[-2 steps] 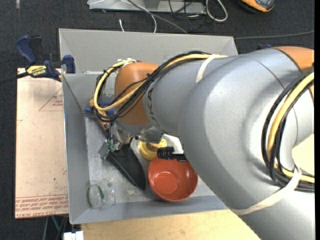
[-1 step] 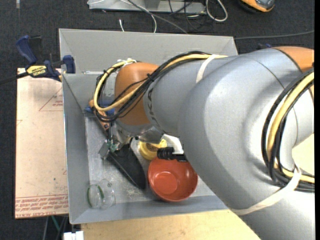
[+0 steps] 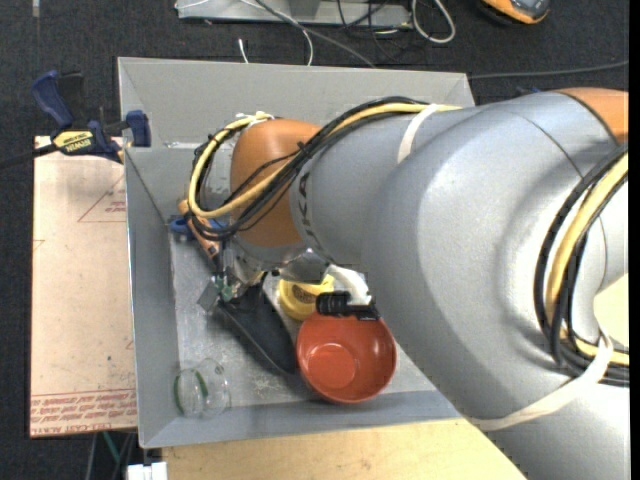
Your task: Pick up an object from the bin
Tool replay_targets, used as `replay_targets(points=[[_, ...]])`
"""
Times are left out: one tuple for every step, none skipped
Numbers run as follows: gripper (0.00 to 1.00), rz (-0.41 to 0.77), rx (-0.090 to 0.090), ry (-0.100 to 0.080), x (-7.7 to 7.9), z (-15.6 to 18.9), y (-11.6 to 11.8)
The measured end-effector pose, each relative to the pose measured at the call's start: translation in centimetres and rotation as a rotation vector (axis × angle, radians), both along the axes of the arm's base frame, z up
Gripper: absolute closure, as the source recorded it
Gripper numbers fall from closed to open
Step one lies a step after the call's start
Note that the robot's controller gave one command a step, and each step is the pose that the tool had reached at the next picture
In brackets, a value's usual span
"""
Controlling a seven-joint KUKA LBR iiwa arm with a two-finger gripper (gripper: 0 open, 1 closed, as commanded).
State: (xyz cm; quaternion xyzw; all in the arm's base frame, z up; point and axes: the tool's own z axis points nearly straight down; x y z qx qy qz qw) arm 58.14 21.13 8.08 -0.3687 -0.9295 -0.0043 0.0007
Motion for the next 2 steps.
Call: replay_targets(points=[[1.0,0.001,0.0,0.001,0.0,1.6,0.0],[1.0,0.003,-0.003,0.009,-0.2,5.3,-0.1]])
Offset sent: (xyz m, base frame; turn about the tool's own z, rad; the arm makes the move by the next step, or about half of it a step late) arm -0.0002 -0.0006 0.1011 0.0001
